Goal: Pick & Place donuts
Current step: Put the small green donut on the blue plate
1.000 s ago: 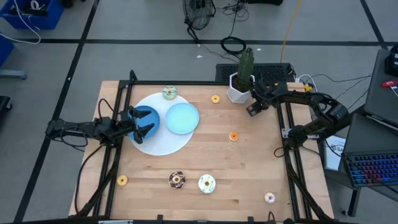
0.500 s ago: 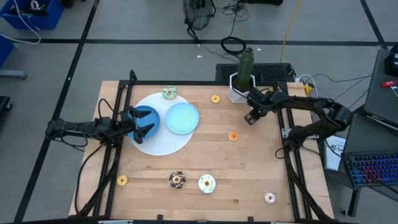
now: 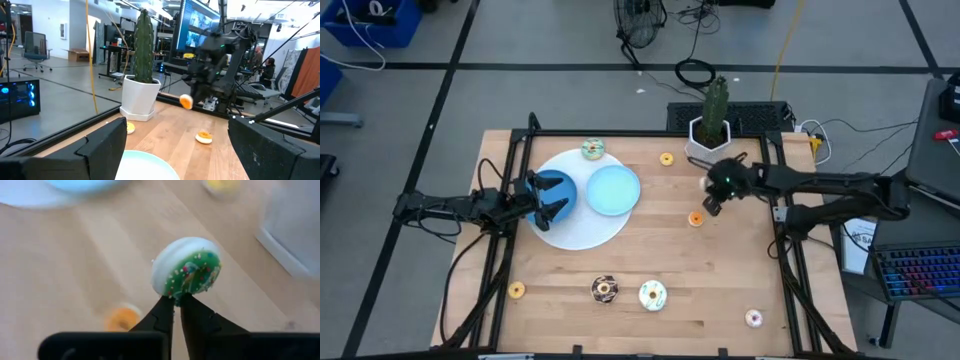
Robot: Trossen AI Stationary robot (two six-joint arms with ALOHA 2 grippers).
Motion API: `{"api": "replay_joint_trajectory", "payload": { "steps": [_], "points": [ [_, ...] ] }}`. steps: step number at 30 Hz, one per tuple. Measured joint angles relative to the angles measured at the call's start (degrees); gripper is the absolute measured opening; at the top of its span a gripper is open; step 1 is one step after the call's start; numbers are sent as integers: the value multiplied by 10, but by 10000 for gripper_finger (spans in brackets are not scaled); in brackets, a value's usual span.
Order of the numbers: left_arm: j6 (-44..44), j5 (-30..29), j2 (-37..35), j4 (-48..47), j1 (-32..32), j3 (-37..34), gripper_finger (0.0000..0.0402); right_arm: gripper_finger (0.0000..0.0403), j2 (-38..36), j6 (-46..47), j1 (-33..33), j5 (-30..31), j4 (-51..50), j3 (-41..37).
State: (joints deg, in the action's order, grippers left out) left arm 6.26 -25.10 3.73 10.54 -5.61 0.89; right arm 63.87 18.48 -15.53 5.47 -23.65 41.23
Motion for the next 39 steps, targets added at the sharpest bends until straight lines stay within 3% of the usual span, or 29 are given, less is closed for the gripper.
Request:
{"api": "replay_joint_trajectory", "payload": {
  "steps": [6, 11, 18, 29, 35, 39],
  "points": [
    [0, 0, 0, 0, 0, 0, 344, 3, 15, -43, 81, -4, 191, 3],
    [0, 0, 0, 0, 0, 0, 345, 1, 72, -88, 89, -43, 247, 58],
    [0, 0, 0, 0, 0, 0, 345, 0, 201, -171, 88, -58, 195, 226],
    [0, 0, 0, 0, 0, 0, 345, 0, 398, -284, 63, -56, -4, 559],
    [0, 0, 0, 0, 0, 0, 345, 0, 453, -313, 53, -56, -59, 679],
    [0, 0, 0, 0, 0, 0, 344, 0, 459, -326, 50, -56, -69, 719]
  ]
}}
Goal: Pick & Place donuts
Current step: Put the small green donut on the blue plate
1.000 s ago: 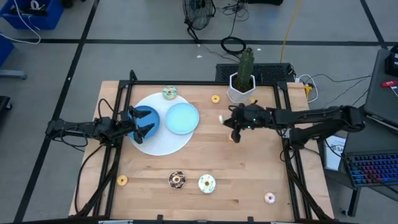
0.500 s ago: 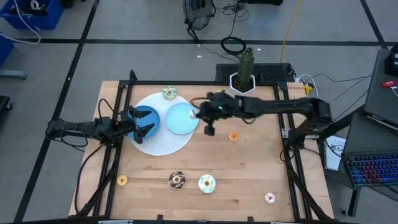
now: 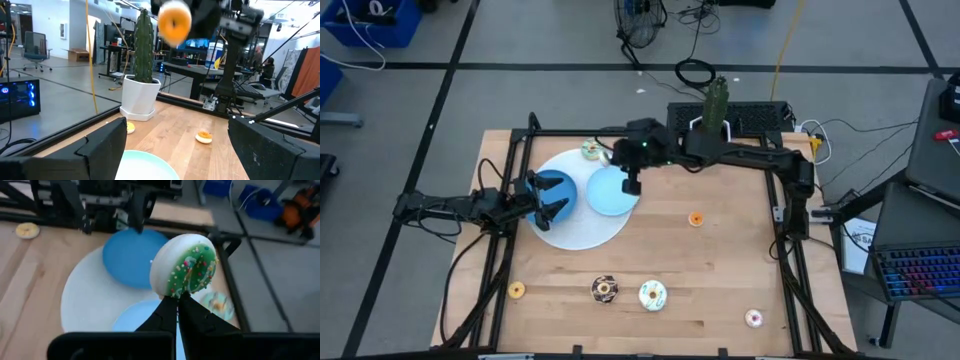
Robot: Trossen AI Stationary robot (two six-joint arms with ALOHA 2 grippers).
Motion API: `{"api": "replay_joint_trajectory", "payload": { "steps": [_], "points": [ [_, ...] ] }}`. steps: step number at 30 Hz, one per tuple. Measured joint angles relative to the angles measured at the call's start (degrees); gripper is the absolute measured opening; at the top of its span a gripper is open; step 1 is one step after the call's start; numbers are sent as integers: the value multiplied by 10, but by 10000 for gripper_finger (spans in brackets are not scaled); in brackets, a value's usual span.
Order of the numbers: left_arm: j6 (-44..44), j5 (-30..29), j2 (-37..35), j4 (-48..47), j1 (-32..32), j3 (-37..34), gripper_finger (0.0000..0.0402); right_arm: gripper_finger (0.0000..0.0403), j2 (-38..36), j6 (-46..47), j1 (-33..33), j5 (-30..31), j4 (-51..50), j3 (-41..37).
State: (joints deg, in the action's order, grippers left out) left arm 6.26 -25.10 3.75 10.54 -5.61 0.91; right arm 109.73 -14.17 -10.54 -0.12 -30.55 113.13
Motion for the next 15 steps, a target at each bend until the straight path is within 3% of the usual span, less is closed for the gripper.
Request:
{"api": "replay_joint_trajectory", "payload": {
  "steps": [7, 15],
  "points": [
    [0, 0, 0, 0, 0, 0, 345, 0, 0, -16, -10, 0, -37, 73],
    [0, 0, 0, 0, 0, 0, 345, 0, 3, -15, -10, -1, -71, 75]
  ]
}}
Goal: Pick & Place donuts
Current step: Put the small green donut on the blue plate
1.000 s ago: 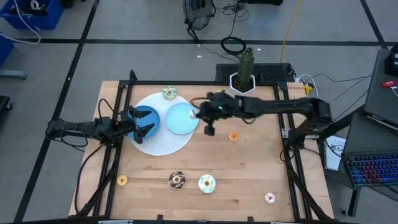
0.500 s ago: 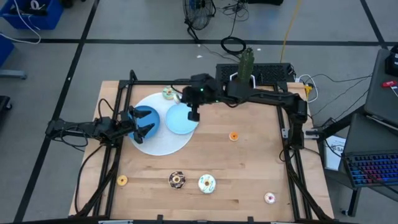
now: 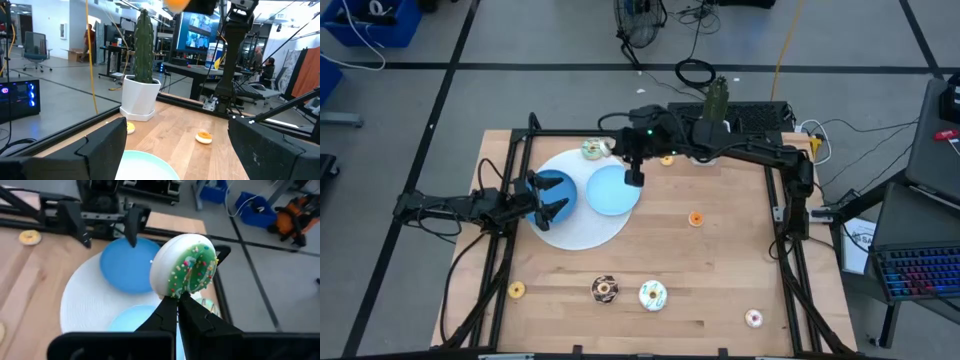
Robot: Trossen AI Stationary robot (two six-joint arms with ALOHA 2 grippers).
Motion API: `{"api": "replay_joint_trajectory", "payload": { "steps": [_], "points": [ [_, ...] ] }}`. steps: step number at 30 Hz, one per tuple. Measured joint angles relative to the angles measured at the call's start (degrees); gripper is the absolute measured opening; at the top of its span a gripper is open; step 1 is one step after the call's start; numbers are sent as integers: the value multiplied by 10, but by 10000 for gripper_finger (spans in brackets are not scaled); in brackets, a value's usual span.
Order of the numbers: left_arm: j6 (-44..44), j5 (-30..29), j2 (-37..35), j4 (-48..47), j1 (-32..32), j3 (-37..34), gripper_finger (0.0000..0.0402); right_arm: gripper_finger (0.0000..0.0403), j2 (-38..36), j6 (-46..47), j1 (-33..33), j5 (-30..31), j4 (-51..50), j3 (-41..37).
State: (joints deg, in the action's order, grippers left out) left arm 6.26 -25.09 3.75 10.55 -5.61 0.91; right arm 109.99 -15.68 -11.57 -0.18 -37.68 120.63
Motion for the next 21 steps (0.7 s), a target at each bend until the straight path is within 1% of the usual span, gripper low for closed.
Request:
{"api": "replay_joint_trajectory", "payload": {
  "steps": [3, 5, 13, 15, 17, 21],
  "points": [
    [0, 0, 0, 0, 0, 0, 345, 0, 10, 4, 0, 0, -7, -27],
    [0, 0, 0, 0, 0, 0, 344, 0, 13, 11, -1, 0, -11, -60],
    [0, 0, 0, 0, 0, 0, 345, 0, 13, 16, -4, 0, 123, -245],
    [0, 0, 0, 0, 0, 0, 345, 0, 12, 19, -6, 0, 171, -286],
    [0, 0, 0, 0, 0, 0, 345, 0, 10, 33, -6, 0, 209, -322],
    [0, 0, 0, 0, 0, 0, 345, 0, 11, 45, -6, -1, 248, -372]
  ]
}}
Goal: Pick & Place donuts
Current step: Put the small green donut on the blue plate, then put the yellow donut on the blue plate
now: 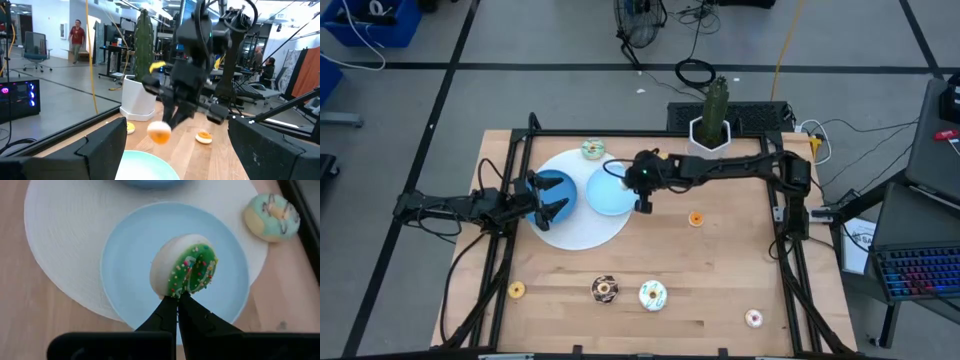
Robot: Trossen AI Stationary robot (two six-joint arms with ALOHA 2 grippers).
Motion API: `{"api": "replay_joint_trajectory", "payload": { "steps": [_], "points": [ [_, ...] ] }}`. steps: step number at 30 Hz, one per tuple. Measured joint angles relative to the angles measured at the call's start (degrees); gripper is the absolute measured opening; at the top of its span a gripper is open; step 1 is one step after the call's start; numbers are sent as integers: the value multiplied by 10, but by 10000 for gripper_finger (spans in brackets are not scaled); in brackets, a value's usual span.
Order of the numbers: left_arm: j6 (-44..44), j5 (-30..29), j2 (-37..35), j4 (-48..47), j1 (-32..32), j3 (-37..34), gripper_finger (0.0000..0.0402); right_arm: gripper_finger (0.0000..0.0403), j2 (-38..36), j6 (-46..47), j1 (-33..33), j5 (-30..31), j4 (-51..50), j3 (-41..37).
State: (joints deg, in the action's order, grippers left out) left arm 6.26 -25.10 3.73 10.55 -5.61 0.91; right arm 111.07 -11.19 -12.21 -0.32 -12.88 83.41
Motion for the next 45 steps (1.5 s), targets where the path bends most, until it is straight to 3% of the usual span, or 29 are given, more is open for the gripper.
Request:
{"api": "replay_joint_trajectory", "payload": {
  "steps": [13, 24, 29, 36, 42, 45],
  "points": [
    [0, 0, 0, 0, 0, 0, 345, 11, 0, 1, -2, 0, 67, -37],
    [0, 0, 0, 0, 0, 0, 345, 157, 0, 22, -2, 0, 102, -37],
    [0, 0, 0, 0, 0, 0, 344, 196, -5, 28, -2, 33, 101, -37],
    [0, 0, 0, 0, 0, 0, 344, 214, -11, 60, -45, 108, 2, -37],
    [0, 0, 0, 0, 0, 0, 345, 216, -11, 76, -108, 100, -31, -37],
    [0, 0, 0, 0, 0, 0, 345, 212, -11, 99, -138, 53, -38, -37]
  ]
}}
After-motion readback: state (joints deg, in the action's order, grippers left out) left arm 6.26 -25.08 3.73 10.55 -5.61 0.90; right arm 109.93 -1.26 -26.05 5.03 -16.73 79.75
